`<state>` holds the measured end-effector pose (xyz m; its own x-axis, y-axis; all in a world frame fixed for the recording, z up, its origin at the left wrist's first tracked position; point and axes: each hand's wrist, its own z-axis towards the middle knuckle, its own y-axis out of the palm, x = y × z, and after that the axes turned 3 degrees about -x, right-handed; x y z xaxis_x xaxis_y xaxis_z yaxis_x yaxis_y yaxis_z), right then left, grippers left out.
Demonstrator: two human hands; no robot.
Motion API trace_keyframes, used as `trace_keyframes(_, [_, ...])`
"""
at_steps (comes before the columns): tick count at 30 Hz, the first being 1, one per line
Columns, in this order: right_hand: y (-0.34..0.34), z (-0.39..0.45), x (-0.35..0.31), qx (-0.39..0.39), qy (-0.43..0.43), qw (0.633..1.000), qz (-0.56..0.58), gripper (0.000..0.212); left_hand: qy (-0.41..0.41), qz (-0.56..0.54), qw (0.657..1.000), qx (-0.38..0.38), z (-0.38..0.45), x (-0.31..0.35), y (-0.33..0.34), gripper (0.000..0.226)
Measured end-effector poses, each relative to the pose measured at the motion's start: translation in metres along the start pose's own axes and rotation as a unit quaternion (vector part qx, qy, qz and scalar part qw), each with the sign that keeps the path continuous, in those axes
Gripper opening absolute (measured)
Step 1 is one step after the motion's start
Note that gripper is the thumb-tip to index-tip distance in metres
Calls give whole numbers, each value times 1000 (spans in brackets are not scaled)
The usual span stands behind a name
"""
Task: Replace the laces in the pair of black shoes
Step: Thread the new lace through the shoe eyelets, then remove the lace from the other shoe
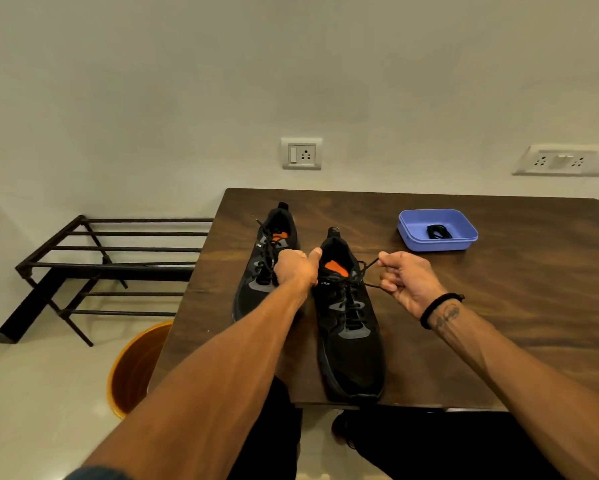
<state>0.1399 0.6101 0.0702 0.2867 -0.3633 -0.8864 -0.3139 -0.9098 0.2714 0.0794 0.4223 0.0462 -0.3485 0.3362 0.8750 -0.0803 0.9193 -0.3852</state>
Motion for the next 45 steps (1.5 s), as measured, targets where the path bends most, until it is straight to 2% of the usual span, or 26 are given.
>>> trace_keyframes(2, [-5, 2, -1, 4, -2, 1000, -15, 20, 63, 103, 993, 14, 0, -2, -4, 50])
trace_keyframes(4, [-5, 5, -1, 7, -1, 1000, -29, 21, 85, 141, 986, 22, 3, -6, -8, 50])
trace_keyframes(7, [-11, 5, 0, 15, -8, 998, -54, 17, 71, 140, 988, -5, 5, -6, -10, 49])
trace_keyframes(9, [-15, 1, 3, 12, -25, 990, -139, 14, 47, 156, 985, -49, 2, -7, -10, 53])
trace_keyframes(12, [-12, -6, 10, -2, -81, 932, -354, 51, -30, 230, 965, -119, -7, -6, -14, 74])
trace_keyframes(14, [-5, -13, 9, -29, -108, 910, -399, 72, -93, 230, 954, -167, -19, -3, -14, 79])
trace_keyframes(17, [3, -17, 4, -96, -109, 884, -445, 93, -122, 96, 958, -239, -36, 3, -11, 70])
trace_keyframes(19, [0, -18, 4, -121, -110, 847, -506, 104, -126, 10, 955, -267, -44, 8, -5, 61])
trace_keyframes(21, [-12, -16, 5, -96, -116, 804, -575, 107, -134, -33, 944, -300, -55, 15, 12, 58])
trace_keyframes(22, [-18, -15, 4, -75, -107, 800, -585, 106, -132, -38, 937, -320, -60, 18, 21, 56])
trace_keyframes(24, [-34, -14, 1, -21, -95, 807, -583, 109, -117, -22, 928, -353, -70, 24, 43, 53])
trace_keyframes(26, [-54, -9, 4, 28, -93, 818, -567, 122, -78, 20, 924, -374, -78, 26, 65, 48])
trace_keyframes(29, [-69, -8, 7, 50, -85, 819, -565, 120, -39, 84, 917, -388, -79, 25, 81, 38])
trace_keyframes(31, [-67, -12, 6, 45, -88, 821, -562, 121, 1, 138, 919, -370, -78, 26, 76, 29])
trace_keyframes(32, [-66, -13, 5, 44, -92, 826, -555, 125, 54, 192, 923, -329, -75, 27, 68, 29])
trace_keyframes(34, [-62, -12, 3, 52, -112, 830, -544, 122, 178, 308, 914, -195, -66, 28, 45, 39])
trace_keyframes(36, [-54, -14, 1, 71, -136, 827, -540, 112, 252, 309, 915, -67, -58, 29, 14, 42])
trace_keyframes(37, [-53, -14, -1, 81, -142, 826, -540, 108, 261, 287, 922, -9, -55, 30, -1, 43])
trace_keyframes(39, [-51, -15, -2, 89, -123, 828, -539, 101, 235, 261, 932, 89, -46, 29, -33, 52])
trace_keyframes(41, [-53, -15, -1, 90, -82, 831, -543, 101, 145, 266, 944, 129, -34, 19, -60, 81])
trace_keyframes(43, [-54, -18, -2, 95, -58, 826, -553, 99, 26, 274, 958, 79, -18, -1, -84, 117])
trace_keyframes(45, [-53, -20, -3, 99, -55, 817, -566, 97, -56, 287, 956, -27, -6, -21, -102, 135])
